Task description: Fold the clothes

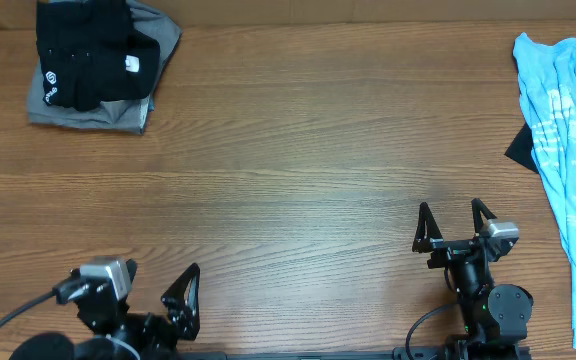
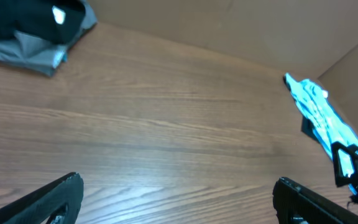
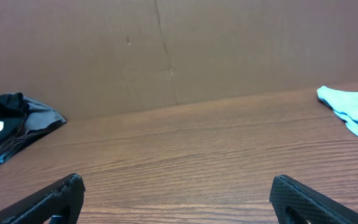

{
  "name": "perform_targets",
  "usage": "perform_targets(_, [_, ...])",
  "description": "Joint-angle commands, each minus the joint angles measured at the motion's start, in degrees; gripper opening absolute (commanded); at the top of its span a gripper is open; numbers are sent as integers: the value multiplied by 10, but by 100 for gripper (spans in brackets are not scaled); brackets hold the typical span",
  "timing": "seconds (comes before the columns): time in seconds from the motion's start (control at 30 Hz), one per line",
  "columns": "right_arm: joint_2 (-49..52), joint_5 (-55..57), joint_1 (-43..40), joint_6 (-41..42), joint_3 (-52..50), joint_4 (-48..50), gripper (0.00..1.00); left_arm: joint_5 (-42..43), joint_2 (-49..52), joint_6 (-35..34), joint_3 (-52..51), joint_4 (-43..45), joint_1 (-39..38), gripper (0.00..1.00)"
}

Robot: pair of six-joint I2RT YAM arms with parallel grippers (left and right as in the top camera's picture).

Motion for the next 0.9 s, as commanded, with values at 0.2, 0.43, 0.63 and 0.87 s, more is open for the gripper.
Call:
perform_targets(0.2, [-7, -1, -3, -2, -6, 3, 100, 23, -89, -70, -242, 207, -14, 100])
perform_targets(0.43, [-7, -1, -3, -2, -6, 3, 100, -10, -187, -50, -412, 439, -44, 100])
perform_targets(0.63, [-7, -1, -3, -2, -6, 3, 100, -120, -186, -81, -479, 551, -63, 100])
perform_targets(0.87, [-7, -1, -3, -2, -6, 3, 100, -175, -186, -46, -545, 651, -67, 100])
